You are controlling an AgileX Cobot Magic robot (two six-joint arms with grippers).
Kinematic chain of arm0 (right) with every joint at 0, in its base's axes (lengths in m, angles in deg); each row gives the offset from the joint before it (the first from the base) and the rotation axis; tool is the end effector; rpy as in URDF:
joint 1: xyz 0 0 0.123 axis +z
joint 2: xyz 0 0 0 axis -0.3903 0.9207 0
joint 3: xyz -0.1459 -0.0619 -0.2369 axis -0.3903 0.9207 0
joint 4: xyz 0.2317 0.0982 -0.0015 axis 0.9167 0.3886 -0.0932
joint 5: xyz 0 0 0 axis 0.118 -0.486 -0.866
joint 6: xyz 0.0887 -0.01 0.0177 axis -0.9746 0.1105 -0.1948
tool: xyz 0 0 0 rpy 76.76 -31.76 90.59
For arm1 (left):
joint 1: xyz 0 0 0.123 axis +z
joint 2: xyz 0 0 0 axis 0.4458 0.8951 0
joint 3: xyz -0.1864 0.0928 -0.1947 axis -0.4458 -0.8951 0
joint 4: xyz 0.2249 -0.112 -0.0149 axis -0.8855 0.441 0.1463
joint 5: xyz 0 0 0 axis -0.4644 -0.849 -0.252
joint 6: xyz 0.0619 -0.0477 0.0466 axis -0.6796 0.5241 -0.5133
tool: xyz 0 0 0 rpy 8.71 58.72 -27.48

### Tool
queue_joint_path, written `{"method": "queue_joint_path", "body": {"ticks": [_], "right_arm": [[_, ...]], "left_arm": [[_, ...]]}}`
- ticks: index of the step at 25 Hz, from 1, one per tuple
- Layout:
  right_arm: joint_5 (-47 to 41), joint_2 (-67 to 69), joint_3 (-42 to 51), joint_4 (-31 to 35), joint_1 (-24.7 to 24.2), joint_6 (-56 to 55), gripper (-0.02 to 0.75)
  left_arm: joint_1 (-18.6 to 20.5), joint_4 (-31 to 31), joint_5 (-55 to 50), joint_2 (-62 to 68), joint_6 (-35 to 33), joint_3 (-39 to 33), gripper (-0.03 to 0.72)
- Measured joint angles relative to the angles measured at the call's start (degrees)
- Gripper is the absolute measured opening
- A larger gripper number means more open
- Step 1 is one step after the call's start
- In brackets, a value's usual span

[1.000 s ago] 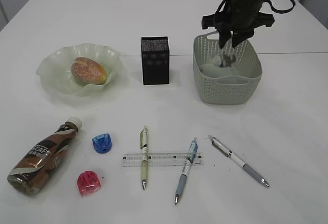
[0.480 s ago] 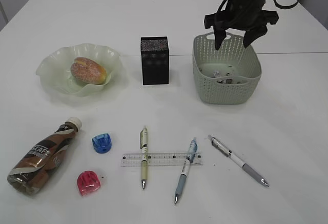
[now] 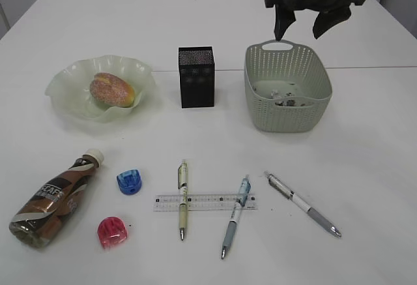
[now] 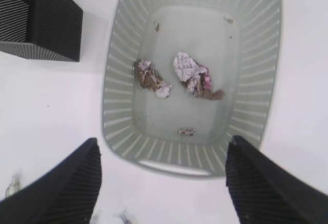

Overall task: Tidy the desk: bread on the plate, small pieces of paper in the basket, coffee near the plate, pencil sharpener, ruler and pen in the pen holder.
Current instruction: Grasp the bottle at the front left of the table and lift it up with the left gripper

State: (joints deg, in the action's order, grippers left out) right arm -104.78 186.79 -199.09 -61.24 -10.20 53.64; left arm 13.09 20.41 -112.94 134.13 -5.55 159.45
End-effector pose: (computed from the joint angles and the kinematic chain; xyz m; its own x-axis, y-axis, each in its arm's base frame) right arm 0.4598 0.1029 0.3097 -0.8966 -0.0861 -0.4344 -0.1137 0.9928 0.0378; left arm 0.2804 -0.0755 0.4275 -0.8307 0.0551 -0.5540 0.1685 0.9733 -0.1558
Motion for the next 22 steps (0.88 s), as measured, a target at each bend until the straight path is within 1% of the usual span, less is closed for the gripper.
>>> {"method": "queue_joint_path", "body": {"ticks": [4, 7, 16, 22], "right_arm": [[-0.1, -8.0, 7.9, 2.0, 0.0, 1.1, 0.557], [-0.1, -14.7, 14.7, 2.8, 0.0, 1.9, 0.557], [-0.1, -33.3, 36.0, 2.9, 0.0, 3.3, 0.558], [-0.1, -44.8, 49.5, 2.9, 0.0, 4.7, 0.558]], "left_arm": [[0.0, -1.5, 0.0, 0.0, -0.4, -8.9, 0.486], [0.0, -1.8, 0.1, 2.3, -1.5, -12.2, 0.486], [-0.4, -2.5, 1.5, 17.2, -3.2, -12.9, 0.486], [-3.8, -3.9, 2.5, 25.3, -3.6, -12.9, 0.486]]}}
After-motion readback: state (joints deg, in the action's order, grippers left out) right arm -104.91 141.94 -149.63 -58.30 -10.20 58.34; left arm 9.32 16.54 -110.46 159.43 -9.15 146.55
